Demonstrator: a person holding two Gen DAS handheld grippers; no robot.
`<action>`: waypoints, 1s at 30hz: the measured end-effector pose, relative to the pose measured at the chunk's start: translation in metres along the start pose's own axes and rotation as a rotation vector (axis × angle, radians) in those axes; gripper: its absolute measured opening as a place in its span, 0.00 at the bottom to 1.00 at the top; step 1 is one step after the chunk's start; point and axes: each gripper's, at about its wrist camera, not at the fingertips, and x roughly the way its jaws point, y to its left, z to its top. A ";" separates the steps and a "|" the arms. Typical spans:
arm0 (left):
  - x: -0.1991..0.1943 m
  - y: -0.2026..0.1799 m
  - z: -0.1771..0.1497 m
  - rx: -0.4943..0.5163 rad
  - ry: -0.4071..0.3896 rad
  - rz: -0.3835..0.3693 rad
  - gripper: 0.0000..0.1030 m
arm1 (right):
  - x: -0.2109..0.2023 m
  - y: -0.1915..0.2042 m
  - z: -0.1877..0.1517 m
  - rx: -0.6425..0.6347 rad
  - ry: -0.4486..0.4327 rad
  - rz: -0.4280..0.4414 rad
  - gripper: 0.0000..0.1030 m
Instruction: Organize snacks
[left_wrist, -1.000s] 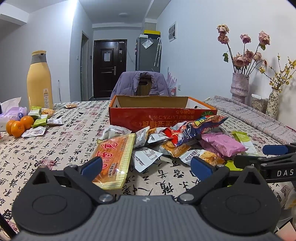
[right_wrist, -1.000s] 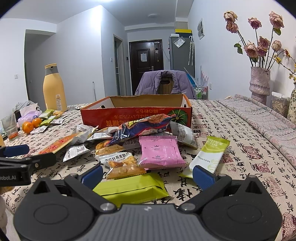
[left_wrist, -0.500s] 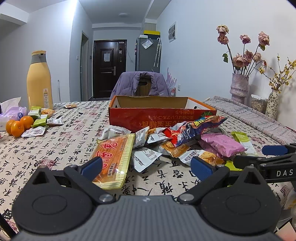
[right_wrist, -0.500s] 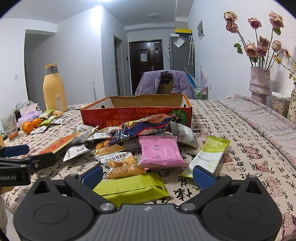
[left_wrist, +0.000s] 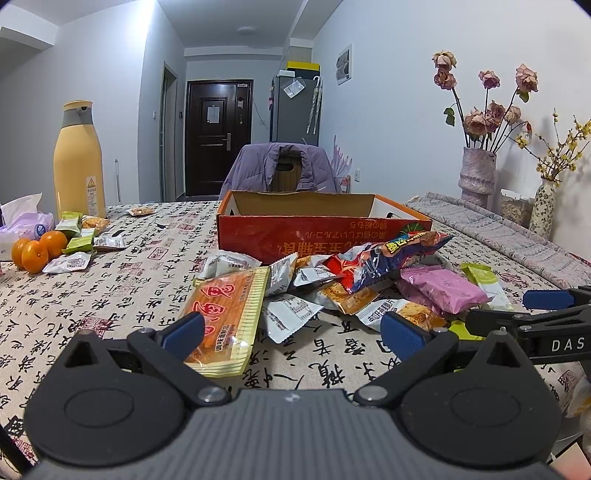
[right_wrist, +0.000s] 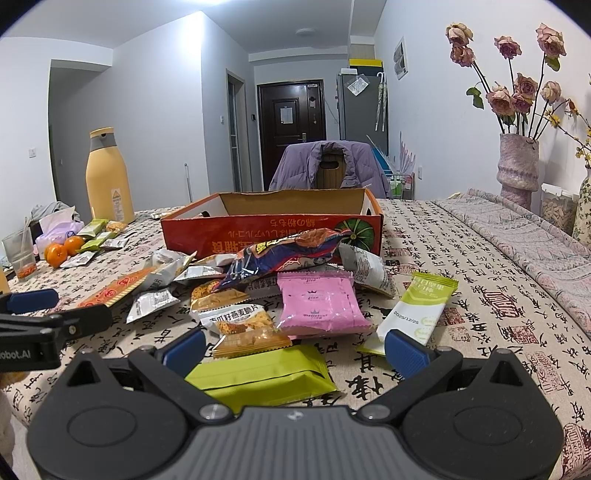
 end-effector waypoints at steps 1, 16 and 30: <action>0.000 0.000 0.000 0.000 0.000 0.000 1.00 | 0.000 0.000 0.000 0.000 0.000 0.000 1.00; 0.000 0.002 0.000 -0.009 0.001 -0.007 1.00 | 0.000 -0.001 0.000 -0.001 0.001 -0.001 1.00; 0.016 0.009 0.014 -0.026 -0.002 0.006 1.00 | 0.022 -0.009 0.022 -0.041 -0.005 -0.027 0.84</action>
